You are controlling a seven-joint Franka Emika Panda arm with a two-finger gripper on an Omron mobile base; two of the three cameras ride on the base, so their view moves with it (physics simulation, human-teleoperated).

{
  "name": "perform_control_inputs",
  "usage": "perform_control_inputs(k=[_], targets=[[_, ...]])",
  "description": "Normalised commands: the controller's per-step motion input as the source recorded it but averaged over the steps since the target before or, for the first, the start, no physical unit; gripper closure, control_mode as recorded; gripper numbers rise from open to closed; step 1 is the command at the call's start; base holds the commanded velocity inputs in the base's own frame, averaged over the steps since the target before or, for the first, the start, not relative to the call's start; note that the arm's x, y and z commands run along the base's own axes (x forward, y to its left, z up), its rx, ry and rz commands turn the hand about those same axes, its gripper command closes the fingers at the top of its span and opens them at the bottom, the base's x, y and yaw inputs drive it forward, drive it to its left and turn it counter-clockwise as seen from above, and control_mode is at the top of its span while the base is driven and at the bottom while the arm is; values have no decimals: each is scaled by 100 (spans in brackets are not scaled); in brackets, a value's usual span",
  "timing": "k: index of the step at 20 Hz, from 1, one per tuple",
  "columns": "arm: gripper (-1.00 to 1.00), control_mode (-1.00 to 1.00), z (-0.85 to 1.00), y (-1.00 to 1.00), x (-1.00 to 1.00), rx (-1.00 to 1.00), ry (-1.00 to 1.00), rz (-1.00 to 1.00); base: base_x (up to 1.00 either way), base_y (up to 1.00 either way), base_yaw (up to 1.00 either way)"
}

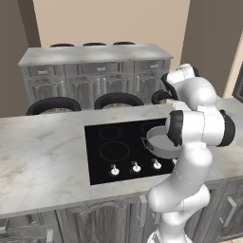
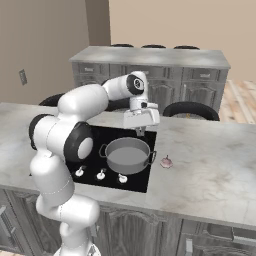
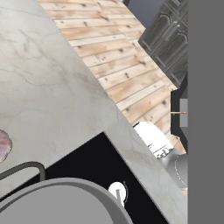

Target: Turn on the burner for the pot on the stove. Wait thirty seconds for the pot to heat up. Then add the garlic to the pot.

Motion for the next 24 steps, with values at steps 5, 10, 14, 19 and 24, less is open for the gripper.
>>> perform_control_inputs(k=[5,10,14,19,24], targets=[[100,-100,0,0,0,0,0,0,0,0,0],[100,-100,0,0,0,0,0,0,0,0,0],[100,-100,0,0,0,0,0,0,0,0,0],[100,-100,0,0,0,0,0,0,0,0,0],[100,-100,0,0,0,0,0,0,0,0,0]])
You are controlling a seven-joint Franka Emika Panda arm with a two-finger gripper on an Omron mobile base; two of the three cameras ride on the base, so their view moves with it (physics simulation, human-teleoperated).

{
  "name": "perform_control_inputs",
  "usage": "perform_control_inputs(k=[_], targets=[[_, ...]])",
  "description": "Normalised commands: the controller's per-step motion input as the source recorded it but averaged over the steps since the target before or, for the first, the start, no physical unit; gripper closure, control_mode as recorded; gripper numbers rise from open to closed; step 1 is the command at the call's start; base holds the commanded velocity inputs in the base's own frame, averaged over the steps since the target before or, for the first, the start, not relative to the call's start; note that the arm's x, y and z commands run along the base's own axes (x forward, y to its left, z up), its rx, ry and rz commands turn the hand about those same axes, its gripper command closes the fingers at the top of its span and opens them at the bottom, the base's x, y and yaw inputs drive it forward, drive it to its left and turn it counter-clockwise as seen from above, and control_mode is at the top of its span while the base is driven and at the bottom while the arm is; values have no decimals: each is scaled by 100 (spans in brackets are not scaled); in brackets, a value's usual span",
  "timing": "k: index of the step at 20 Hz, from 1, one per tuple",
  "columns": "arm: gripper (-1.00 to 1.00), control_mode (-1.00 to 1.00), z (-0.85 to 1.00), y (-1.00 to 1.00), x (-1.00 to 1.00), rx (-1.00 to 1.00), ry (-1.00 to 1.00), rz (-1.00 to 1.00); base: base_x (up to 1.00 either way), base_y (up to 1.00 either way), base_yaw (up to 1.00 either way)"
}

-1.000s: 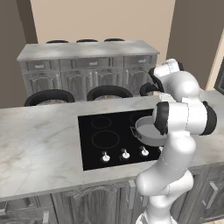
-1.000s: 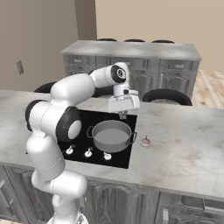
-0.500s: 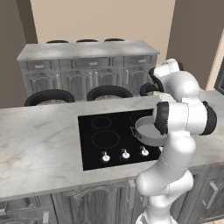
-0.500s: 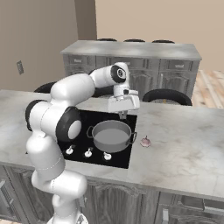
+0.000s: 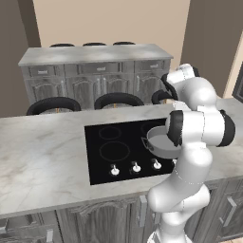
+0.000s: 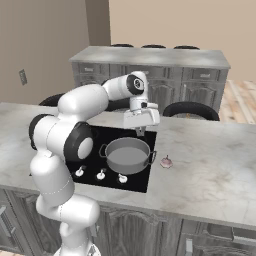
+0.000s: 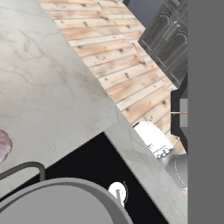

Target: Turn on the burner for the pot on the stove. Wait thirty seconds for the pot to heat up. Then add the garlic to the pot.

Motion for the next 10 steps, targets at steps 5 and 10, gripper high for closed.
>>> perform_control_inputs(k=[5,10], targets=[[100,-100,0,0,0,0,0,0,0,0,0],[100,-100,0,0,0,0,0,0,0,0,0]])
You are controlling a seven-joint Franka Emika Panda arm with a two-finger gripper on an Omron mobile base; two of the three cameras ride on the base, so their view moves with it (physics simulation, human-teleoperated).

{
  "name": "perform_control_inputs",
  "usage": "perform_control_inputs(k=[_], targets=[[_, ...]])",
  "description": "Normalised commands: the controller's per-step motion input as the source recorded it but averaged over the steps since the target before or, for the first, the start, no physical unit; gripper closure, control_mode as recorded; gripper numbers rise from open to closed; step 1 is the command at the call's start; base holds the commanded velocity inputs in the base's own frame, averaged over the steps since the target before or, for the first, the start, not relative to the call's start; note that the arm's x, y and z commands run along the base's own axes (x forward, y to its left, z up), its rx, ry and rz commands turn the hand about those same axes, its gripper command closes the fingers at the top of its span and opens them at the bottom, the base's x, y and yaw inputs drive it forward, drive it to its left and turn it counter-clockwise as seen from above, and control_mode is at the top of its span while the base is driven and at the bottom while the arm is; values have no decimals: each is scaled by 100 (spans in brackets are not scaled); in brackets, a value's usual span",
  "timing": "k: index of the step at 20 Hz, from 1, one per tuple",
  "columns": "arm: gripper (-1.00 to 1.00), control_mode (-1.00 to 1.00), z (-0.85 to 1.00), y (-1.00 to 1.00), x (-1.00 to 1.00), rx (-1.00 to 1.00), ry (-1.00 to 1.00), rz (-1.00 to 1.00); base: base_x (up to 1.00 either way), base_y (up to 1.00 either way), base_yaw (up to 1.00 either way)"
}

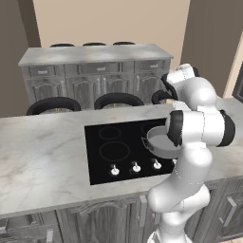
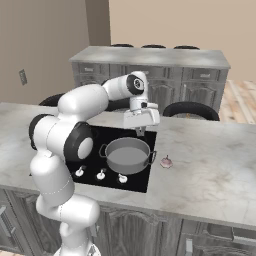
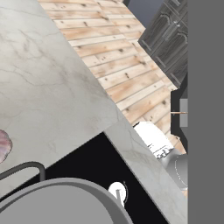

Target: Turn on the burner for the pot on the stove. Wait thirty seconds for the pot to heat up. Then add the garlic to the pot.

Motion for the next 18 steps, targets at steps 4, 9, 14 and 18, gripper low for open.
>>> perform_control_inputs(k=[4,9,14,18], targets=[[100,-100,0,0,0,0,0,0,0,0,0],[100,-100,0,0,0,0,0,0,0,0,0],[100,-100,0,0,0,0,0,0,0,0,0],[100,-100,0,0,0,0,0,0,0,0,0]])
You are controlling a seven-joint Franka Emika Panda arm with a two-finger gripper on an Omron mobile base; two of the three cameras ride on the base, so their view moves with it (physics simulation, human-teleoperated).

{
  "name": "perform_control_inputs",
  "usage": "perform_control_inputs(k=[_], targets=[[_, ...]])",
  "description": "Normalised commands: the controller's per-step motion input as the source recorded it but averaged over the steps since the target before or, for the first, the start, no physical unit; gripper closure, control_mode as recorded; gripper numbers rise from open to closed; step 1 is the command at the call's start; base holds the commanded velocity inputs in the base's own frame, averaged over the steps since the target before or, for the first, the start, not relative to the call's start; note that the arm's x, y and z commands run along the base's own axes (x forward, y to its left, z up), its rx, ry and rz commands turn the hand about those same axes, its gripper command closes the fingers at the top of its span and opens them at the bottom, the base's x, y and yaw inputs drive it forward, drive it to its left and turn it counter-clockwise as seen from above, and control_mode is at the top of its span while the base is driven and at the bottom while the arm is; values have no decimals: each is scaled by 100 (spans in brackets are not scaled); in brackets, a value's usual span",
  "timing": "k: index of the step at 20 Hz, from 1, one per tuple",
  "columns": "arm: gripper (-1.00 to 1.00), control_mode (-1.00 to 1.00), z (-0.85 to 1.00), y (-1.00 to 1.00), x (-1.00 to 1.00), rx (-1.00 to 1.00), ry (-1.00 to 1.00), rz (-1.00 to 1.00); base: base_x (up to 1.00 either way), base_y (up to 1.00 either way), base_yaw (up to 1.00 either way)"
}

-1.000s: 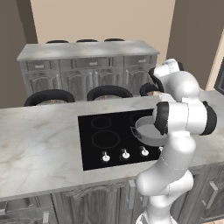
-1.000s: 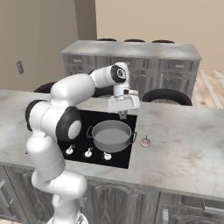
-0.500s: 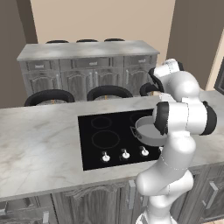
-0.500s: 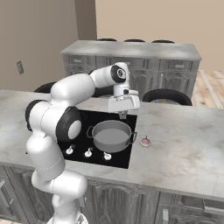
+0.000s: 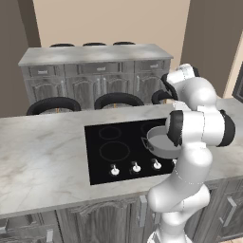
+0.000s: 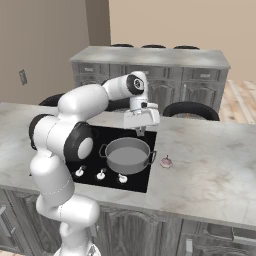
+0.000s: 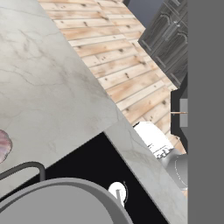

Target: Turn on the burner for the pot on the stove. Wait thirty seconds for the pot to heat up. Then add the garlic to the pot.

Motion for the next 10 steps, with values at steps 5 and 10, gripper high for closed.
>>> perform_control_inputs(k=[5,10], targets=[[100,-100,0,0,0,0,0,0,0,0,0],[100,-100,0,0,0,0,0,0,0,0,0]])
